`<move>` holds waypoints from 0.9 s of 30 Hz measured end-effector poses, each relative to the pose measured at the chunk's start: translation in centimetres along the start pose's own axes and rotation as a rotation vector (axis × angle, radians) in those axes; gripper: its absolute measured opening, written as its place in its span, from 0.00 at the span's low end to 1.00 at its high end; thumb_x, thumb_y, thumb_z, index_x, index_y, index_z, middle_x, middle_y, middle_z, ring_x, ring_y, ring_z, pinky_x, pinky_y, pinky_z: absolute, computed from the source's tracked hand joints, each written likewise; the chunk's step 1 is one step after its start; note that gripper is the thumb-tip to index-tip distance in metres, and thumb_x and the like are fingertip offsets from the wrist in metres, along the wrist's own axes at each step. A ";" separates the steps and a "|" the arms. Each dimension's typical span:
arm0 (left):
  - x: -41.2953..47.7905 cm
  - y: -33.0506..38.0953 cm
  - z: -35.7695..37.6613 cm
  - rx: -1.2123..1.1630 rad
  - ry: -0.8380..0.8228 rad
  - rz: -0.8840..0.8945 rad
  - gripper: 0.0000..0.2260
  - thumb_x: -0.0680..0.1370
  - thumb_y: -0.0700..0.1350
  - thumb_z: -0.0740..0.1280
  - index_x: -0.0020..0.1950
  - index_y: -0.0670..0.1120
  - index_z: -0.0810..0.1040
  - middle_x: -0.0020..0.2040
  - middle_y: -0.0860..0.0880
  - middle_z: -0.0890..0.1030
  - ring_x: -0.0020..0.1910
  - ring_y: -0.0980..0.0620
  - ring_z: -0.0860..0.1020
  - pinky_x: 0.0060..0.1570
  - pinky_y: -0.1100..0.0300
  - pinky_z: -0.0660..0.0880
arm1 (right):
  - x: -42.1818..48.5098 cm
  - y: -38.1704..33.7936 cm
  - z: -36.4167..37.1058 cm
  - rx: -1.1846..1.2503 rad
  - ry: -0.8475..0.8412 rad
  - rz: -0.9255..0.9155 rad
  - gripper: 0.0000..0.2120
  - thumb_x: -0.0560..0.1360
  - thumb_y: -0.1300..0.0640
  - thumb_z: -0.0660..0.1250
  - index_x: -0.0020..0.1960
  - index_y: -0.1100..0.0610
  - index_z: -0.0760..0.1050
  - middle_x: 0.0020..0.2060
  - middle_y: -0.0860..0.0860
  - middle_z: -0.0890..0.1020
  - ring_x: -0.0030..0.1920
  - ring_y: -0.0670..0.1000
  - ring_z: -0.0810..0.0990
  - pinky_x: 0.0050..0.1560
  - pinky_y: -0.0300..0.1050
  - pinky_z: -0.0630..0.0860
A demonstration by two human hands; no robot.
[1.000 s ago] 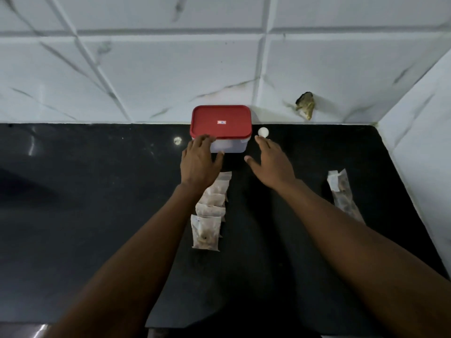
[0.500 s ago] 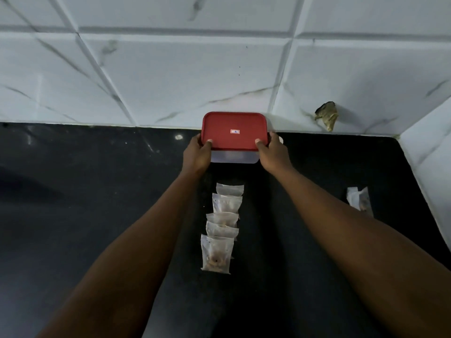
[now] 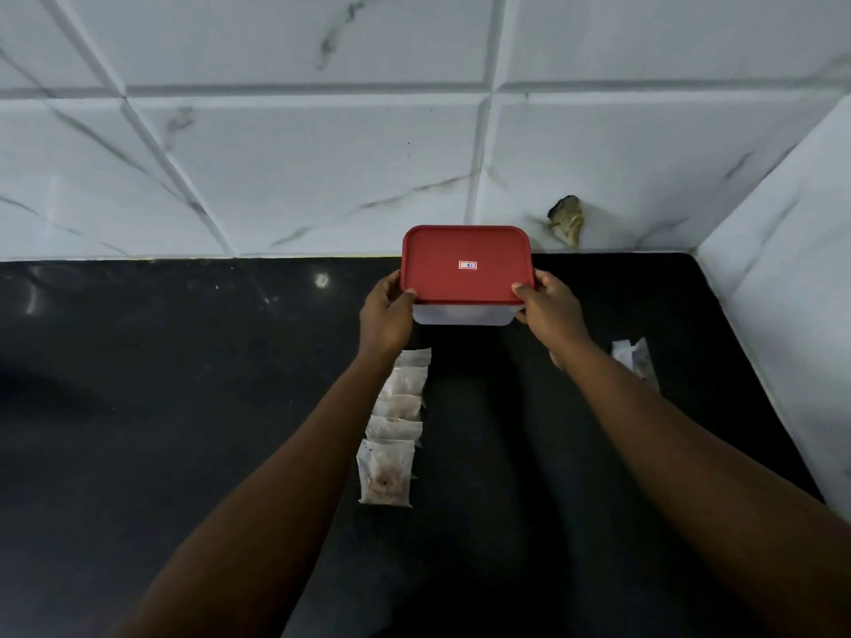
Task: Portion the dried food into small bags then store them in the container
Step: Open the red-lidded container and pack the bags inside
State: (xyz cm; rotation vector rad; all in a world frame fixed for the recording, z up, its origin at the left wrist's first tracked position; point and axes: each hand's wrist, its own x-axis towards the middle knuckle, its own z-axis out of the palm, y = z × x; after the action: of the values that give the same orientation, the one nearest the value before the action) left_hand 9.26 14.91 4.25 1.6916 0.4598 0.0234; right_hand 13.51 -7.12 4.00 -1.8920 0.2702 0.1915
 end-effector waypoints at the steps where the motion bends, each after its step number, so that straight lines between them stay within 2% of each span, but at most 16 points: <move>1: -1.0 0.0 0.7 -0.008 -0.016 -0.001 0.19 0.84 0.43 0.63 0.76 0.46 0.72 0.67 0.47 0.80 0.65 0.49 0.79 0.68 0.46 0.77 | -0.7 0.5 -1.0 -0.006 0.018 0.006 0.20 0.80 0.50 0.64 0.72 0.50 0.73 0.58 0.50 0.82 0.58 0.52 0.82 0.63 0.57 0.79; 10: -8.8 -1.3 5.5 -0.088 -0.071 -0.016 0.18 0.83 0.40 0.65 0.73 0.46 0.75 0.65 0.48 0.82 0.64 0.50 0.80 0.69 0.46 0.76 | -6.7 5.2 -7.4 -0.007 0.117 0.059 0.22 0.79 0.50 0.66 0.72 0.52 0.73 0.57 0.50 0.83 0.57 0.52 0.83 0.63 0.57 0.79; 15: -11.1 -4.5 6.8 -0.095 -0.097 -0.067 0.24 0.74 0.54 0.69 0.70 0.53 0.78 0.62 0.53 0.84 0.62 0.51 0.82 0.66 0.44 0.77 | -10.0 7.4 -9.2 -0.031 0.107 0.088 0.21 0.81 0.52 0.65 0.73 0.53 0.71 0.58 0.50 0.82 0.57 0.50 0.82 0.63 0.57 0.79; 18: -12.9 -4.4 7.1 -0.040 -0.112 -0.055 0.20 0.80 0.47 0.68 0.73 0.50 0.76 0.63 0.51 0.83 0.62 0.52 0.81 0.66 0.45 0.77 | -11.4 8.3 -9.6 -0.038 0.114 0.083 0.24 0.81 0.51 0.65 0.76 0.49 0.66 0.59 0.46 0.80 0.60 0.50 0.81 0.64 0.56 0.78; 20: -13.7 -4.5 7.1 -0.044 -0.106 -0.049 0.18 0.83 0.43 0.66 0.74 0.50 0.74 0.64 0.51 0.82 0.63 0.52 0.81 0.67 0.46 0.77 | -12.0 8.8 -9.6 -0.039 0.123 0.069 0.24 0.81 0.52 0.66 0.76 0.49 0.68 0.58 0.45 0.80 0.60 0.50 0.80 0.64 0.57 0.78; 27: -15.1 -6.2 6.6 -0.031 -0.105 -0.032 0.19 0.84 0.43 0.66 0.75 0.49 0.73 0.65 0.52 0.81 0.65 0.53 0.79 0.68 0.46 0.76 | -13.4 10.4 -9.3 -0.044 0.129 0.076 0.19 0.80 0.50 0.66 0.71 0.48 0.73 0.59 0.46 0.82 0.61 0.50 0.81 0.64 0.58 0.78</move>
State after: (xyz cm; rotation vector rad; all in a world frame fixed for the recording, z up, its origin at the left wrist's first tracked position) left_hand -4.54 4.56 0.77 1.6461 0.4059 -0.0806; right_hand -2.23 -17.95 1.12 -1.9424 0.4292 0.1278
